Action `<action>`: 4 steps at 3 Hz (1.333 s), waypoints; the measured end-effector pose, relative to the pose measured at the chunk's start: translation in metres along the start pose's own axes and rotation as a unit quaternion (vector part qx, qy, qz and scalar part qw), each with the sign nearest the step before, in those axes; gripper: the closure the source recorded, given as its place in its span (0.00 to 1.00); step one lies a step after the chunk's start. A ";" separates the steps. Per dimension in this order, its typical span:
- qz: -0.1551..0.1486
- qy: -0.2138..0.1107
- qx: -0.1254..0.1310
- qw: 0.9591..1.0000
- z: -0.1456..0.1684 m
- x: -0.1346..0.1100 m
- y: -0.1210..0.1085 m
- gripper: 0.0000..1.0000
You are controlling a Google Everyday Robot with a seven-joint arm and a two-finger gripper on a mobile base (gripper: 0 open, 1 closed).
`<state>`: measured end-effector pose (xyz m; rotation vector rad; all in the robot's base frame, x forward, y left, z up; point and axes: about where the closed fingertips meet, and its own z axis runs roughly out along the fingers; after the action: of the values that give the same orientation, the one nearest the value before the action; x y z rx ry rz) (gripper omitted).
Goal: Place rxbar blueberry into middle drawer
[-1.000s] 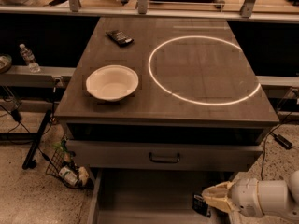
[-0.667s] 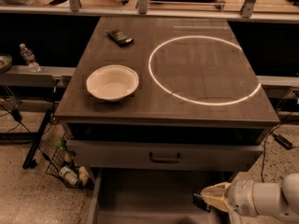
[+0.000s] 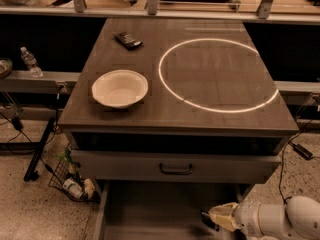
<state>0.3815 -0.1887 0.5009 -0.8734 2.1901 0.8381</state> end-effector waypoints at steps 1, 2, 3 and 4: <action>0.014 0.004 -0.004 1.000 0.015 0.011 -0.005 1.00; 0.024 0.011 -0.010 1.000 0.026 0.022 -0.004 0.82; 0.029 0.012 -0.009 0.999 0.032 0.026 -0.006 0.51; 0.035 0.012 -0.009 0.999 0.034 0.031 -0.007 0.26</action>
Offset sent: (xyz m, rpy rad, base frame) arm -0.0049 0.0109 -0.0501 0.0097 0.0853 -0.0126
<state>0.3794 -0.1787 0.4556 -0.8241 2.2480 0.8869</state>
